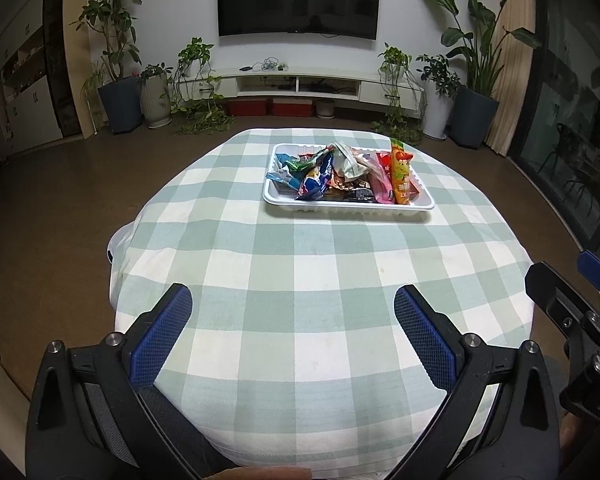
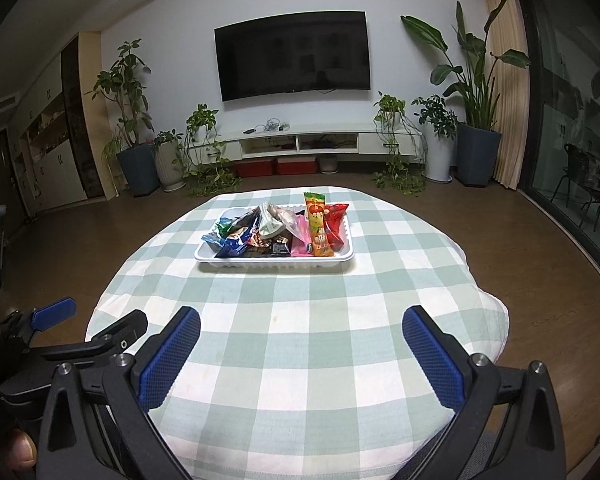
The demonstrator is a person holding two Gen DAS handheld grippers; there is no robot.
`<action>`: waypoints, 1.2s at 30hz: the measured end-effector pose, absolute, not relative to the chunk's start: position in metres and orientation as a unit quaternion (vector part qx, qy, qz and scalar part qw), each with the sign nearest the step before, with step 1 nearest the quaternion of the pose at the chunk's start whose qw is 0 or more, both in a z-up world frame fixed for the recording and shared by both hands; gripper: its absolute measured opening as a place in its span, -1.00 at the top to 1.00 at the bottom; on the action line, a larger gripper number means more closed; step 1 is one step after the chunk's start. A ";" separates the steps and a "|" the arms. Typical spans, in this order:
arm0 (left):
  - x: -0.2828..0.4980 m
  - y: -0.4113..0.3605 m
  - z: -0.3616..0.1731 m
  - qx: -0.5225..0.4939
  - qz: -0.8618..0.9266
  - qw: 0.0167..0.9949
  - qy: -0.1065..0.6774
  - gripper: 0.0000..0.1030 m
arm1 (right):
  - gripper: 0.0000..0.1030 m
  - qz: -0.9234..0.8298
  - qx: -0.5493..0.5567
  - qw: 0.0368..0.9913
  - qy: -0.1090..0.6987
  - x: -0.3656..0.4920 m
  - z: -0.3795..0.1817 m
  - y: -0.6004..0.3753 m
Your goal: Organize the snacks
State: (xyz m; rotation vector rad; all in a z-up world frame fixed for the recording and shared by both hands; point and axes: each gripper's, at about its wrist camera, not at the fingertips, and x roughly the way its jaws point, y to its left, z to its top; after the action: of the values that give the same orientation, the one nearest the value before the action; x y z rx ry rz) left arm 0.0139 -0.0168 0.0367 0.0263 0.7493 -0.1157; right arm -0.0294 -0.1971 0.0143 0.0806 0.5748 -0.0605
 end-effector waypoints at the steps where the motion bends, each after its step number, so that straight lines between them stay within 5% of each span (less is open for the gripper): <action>1: 0.014 -0.017 0.037 0.013 -0.056 0.929 0.366 -0.99 | -1.00 -0.030 0.040 0.958 0.284 -0.029 0.013 -0.197; 36: 0.014 -0.017 0.033 0.012 -0.057 0.928 0.368 -0.99 | -1.00 -0.029 0.038 0.957 0.286 -0.030 0.015 -0.196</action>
State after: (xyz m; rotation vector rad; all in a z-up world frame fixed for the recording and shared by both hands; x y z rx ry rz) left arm 0.0138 -0.0172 0.0331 0.0250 0.7541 -0.1161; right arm -0.0298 -0.1962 0.0151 0.0773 0.5805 -0.0598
